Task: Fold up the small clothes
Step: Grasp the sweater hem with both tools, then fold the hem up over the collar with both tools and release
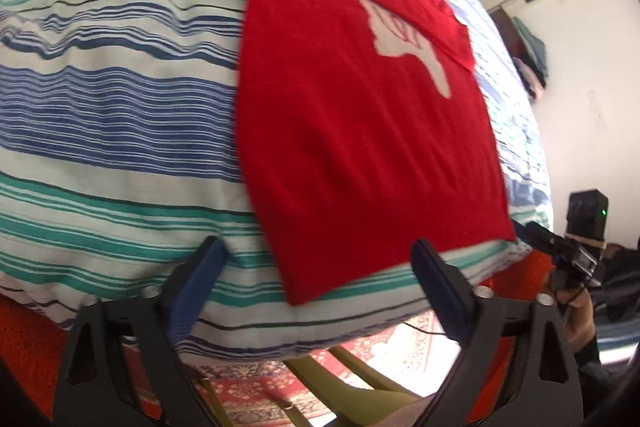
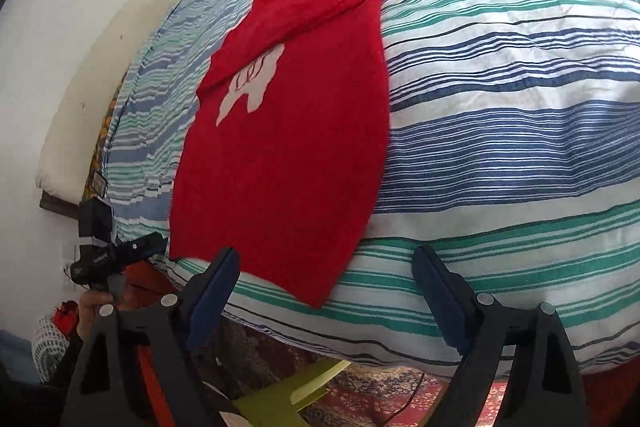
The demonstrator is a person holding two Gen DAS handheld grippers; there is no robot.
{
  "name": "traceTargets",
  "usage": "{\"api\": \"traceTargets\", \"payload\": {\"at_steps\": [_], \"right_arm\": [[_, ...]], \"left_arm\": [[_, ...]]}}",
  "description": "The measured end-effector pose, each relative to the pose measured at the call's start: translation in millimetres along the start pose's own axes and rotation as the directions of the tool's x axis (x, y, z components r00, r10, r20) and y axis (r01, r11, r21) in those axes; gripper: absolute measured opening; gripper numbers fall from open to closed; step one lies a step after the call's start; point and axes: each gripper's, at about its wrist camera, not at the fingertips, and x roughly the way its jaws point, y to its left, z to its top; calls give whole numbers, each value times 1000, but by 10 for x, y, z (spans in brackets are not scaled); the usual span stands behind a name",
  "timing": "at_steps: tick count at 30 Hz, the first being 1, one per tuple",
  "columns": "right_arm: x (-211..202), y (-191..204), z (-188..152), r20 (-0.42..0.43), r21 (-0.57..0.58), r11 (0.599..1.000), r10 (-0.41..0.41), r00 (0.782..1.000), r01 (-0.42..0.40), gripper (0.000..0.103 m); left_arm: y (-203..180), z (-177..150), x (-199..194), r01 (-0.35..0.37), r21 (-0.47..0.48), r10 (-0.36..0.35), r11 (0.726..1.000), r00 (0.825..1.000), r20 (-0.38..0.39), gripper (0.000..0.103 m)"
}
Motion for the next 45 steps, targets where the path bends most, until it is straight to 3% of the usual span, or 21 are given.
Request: {"api": "traceTargets", "payload": {"at_steps": [1,2,4,5,6,7,11,14,17,21,26,28,31,33,35,37,39,42,44,45], "right_arm": [[13,12,-4,-3,-1,1000,5,1000,-5,84],[31,14,-3,-8,4,1000,15,1000,-15,79],[113,15,0,-47,11,1000,26,999,-25,59],[161,35,3,-74,1,1000,27,997,-27,40],[199,73,3,-94,-21,1000,12,996,-14,15],[201,112,15,-93,-45,999,-21,995,17,6],[-78,183,202,28,-22,1000,11,1000,-11,5],[-259,262,575,123,-39,999,18,992,-13,6],[-257,306,1139,190,-51,999,7,982,2,5],[-9,303,2045,243,-43,999,-12,970,23,5],[519,229,3064,251,-8,999,-48,967,51,5],[721,179,3359,254,5,998,-65,965,65,5],[1007,61,3652,260,41,998,-63,964,54,7],[1111,-29,3746,273,77,994,-97,957,78,21],[1101,-122,3771,290,110,988,-132,948,104,37],[957,-130,3730,334,121,988,-134,933,98,41],[757,-11,3613,365,51,993,-122,923,111,42],[557,217,3261,315,-156,988,38,948,13,42],[540,293,2886,243,-265,963,110,964,-43,42],[585,269,2700,213,-292,956,90,973,-24,43]], "left_arm": [[-16,0,41,17,0,-17,1000,1000,-19,66],[-18,-7,128,47,-18,-48,999,997,-64,47],[-59,-14,226,58,-21,-60,998,994,-95,18],[-100,-15,229,62,-5,-62,998,993,-97,6],[-133,-5,182,75,-1,-75,997,994,-84,6],[-161,11,107,92,-5,-92,996,994,-61,6],[-254,382,-320,194,-32,-191,981,979,73,5],[-325,980,-444,243,-26,-237,970,961,144,5],[-355,1651,-388,210,-10,-203,978,959,199,5],[-295,2603,-102,187,-58,-170,981,959,227,5],[-200,3434,375,103,-100,-79,990,972,221,6],[-117,3645,533,71,-122,-42,990,973,227,8],[67,3849,667,20,-188,27,982,970,243,21],[219,3905,656,16,-235,43,972,969,243,56],[295,3845,542,9,-251,59,968,964,261,62],[255,3690,381,17,-203,46,979,953,300,63],[138,3491,292,26,-129,17,991,948,318,69],[-175,2938,324,60,71,-78,996,951,298,92],[-235,2681,551,4,132,-36,991,970,241,96],[-193,2598,724,-57,132,31,990,981,193,94]]}}
